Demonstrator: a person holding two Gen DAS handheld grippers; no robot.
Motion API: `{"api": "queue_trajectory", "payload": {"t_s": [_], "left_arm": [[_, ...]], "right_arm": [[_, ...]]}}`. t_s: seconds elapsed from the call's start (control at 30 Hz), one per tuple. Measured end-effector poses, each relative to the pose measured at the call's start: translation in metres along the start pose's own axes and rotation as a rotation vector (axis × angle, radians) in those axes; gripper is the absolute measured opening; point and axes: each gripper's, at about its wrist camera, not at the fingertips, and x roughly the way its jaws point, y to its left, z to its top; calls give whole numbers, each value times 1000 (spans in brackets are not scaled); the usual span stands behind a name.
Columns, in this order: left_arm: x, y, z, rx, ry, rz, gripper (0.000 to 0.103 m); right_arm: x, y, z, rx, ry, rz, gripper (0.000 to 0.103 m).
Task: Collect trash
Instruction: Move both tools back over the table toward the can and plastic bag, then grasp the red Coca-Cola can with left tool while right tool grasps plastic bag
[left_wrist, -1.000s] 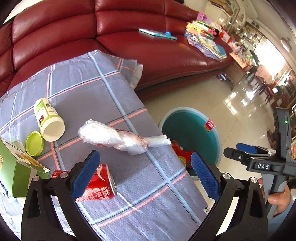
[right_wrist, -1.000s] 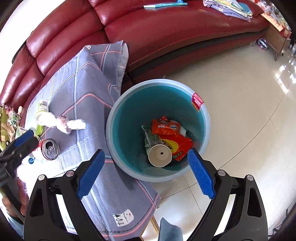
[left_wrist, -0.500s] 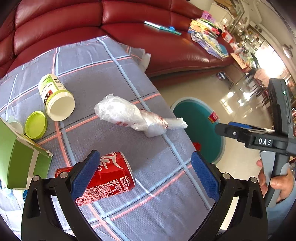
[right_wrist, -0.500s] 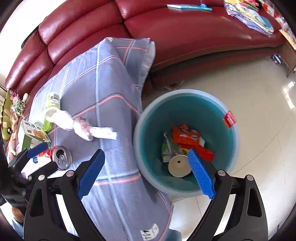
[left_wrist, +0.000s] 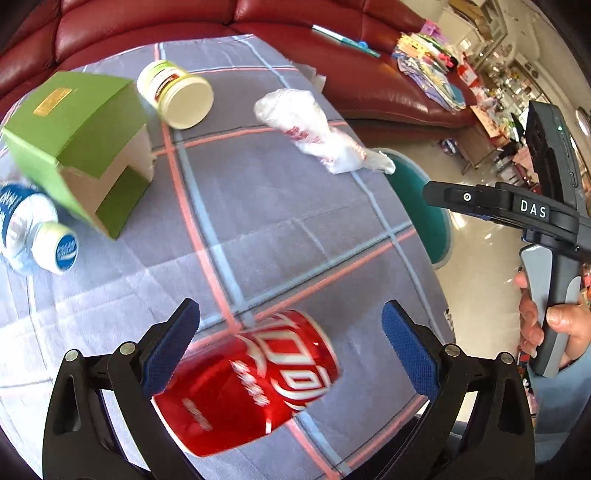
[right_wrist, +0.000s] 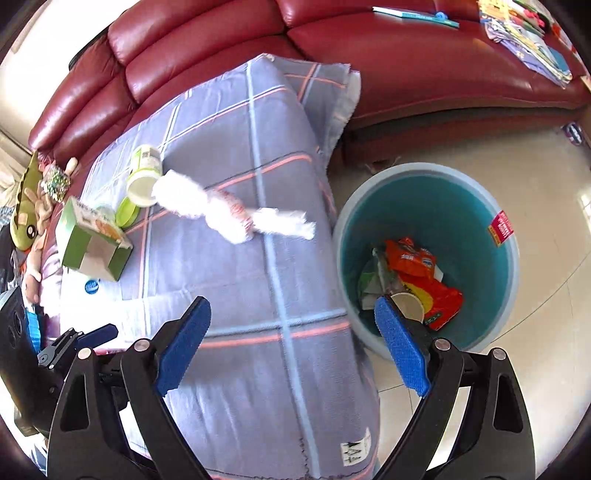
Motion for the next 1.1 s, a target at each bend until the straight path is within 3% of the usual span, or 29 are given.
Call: {"api": "queue_trajectory", "payload": {"t_s": [0.17, 0.27, 0.37, 0.43, 0.53, 0.67, 0.77, 0.93, 1.1], "left_arm": [[-32, 13, -16, -22, -75, 22, 99], [-45, 14, -26, 28, -70, 23, 99], [-58, 6, -47, 145, -35, 5, 99], [-64, 0, -63, 212, -6, -2, 99], [-69, -10, -83, 295, 2, 9, 99], [-51, -18, -93, 325, 23, 38, 99], [-37, -14, -91, 286, 39, 35, 99], [-40, -7, -91, 275, 39, 34, 99], [-43, -25, -101, 414, 73, 16, 99]], "right_arm": [[2, 19, -13, -31, 13, 24, 87], [0, 29, -23, -48, 27, 49, 87], [-6, 39, -40, -98, 50, 57, 85], [-10, 46, -55, -156, 86, 66, 71], [-12, 50, -77, -187, 138, 90, 59], [-8, 54, -92, -188, 150, 79, 58], [-1, 59, -97, -195, 168, 86, 57], [3, 65, -93, -204, 174, 79, 56], [3, 67, -86, -191, 164, 89, 56]]}}
